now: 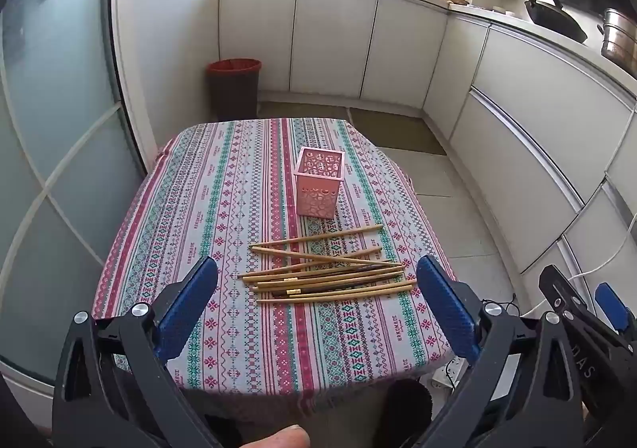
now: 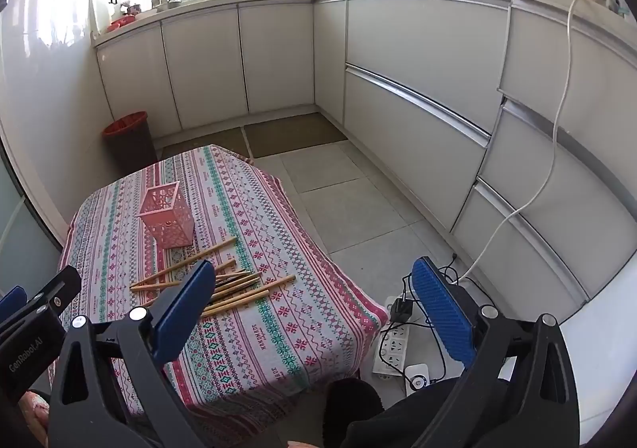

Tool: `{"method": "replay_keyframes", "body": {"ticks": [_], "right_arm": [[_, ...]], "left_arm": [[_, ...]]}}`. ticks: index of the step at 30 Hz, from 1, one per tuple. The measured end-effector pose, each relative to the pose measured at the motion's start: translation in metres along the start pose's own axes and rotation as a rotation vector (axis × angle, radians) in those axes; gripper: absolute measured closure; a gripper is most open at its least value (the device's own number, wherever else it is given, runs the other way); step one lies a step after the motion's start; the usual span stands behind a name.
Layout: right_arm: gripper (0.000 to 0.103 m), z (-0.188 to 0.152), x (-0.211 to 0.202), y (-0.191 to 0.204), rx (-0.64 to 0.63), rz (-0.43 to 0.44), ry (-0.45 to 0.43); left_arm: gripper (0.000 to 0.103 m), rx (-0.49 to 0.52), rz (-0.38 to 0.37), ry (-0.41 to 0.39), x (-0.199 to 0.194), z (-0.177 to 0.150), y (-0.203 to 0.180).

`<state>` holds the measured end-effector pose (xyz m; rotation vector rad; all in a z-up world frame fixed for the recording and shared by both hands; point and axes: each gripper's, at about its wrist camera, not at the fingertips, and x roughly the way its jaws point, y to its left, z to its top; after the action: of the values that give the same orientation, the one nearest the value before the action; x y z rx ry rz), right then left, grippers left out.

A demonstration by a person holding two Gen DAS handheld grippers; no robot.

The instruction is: Organize utensils

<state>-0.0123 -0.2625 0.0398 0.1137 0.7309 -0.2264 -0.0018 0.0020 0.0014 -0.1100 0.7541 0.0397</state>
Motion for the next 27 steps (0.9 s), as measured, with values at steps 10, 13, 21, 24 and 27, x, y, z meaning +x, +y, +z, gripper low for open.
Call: {"method": "replay_keyframes", "body": {"ticks": [10, 13, 21, 24, 27], "right_arm": [[0.007, 0.002, -0.002, 0.001, 0.002, 0.001, -0.004], [0.007, 0.003, -0.004, -0.001, 0.008, 0.002, -0.010], [0.007, 0.016, -0.027, -0.002, 0.046, 0.001, -0.110], [0.007, 0.022, -0.037, -0.002, 0.051, -0.001, -0.150], [0.007, 0.027, -0.044, -0.001, 0.055, 0.001, -0.183]], "left_arm": [[0.007, -0.007, -0.001, -0.015, -0.004, -0.001, -0.004], [0.007, -0.011, -0.006, -0.026, -0.007, 0.001, -0.001], [0.007, 0.006, 0.000, -0.146, -0.031, 0.014, -0.007], [0.007, 0.007, -0.004, -0.182, -0.040, 0.023, -0.009], [0.007, 0.008, -0.010, -0.210, -0.048, 0.032, -0.011]]}}
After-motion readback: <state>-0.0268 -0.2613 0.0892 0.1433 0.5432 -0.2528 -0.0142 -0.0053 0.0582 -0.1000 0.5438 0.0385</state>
